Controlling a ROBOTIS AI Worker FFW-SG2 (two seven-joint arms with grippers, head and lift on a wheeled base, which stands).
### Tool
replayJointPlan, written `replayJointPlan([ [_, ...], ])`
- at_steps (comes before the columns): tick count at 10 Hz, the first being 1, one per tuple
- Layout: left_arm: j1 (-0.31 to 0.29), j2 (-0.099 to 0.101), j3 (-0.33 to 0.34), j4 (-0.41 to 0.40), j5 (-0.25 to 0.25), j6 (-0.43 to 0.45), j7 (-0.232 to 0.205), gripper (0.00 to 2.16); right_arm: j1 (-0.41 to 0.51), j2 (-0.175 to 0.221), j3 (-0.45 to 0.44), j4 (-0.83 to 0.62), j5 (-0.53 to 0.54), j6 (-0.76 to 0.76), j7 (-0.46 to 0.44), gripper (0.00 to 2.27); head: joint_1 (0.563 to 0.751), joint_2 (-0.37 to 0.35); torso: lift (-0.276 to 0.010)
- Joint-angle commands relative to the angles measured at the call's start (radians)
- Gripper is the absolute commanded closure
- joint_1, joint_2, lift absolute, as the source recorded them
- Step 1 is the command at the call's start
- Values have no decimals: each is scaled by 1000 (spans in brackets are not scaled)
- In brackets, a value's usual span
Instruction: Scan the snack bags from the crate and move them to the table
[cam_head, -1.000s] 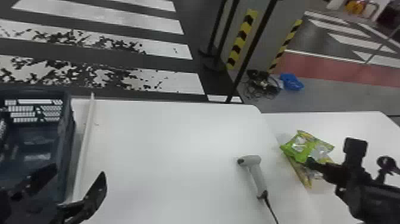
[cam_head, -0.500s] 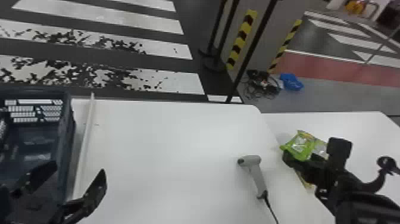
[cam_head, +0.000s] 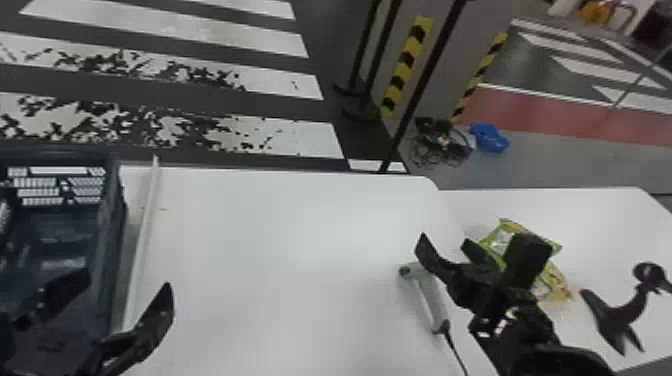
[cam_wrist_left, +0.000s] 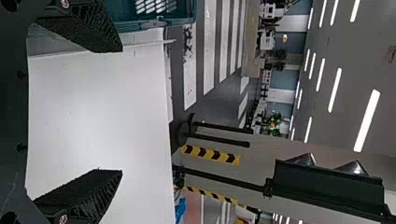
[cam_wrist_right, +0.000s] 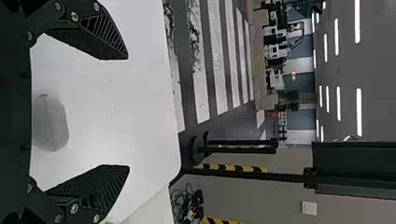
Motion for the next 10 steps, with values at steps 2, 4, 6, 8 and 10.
replayJointPlan([
  [2, 1, 14, 18, -5, -3, 0, 17, 66, 102, 82, 98, -90, 34, -161, -1, 174, 695, -350, -95],
  [4, 39, 29, 66, -48, -1, 0, 26, 70, 197, 105, 149, -121, 48, -345, -4, 157, 695, -279, -95],
  [6, 104, 47, 116, -102, 4, -21, 31, 73, 301, 105, 183, -144, 45, -535, -5, 161, 695, -231, -95],
  [8, 193, 44, 155, -146, 13, -86, 31, 73, 390, 105, 212, -170, 45, -655, -5, 164, 695, -192, -95],
  [10, 298, 32, 176, -175, 17, -147, 17, 73, 447, 105, 233, -182, 42, -652, -5, 164, 695, -164, -95],
])
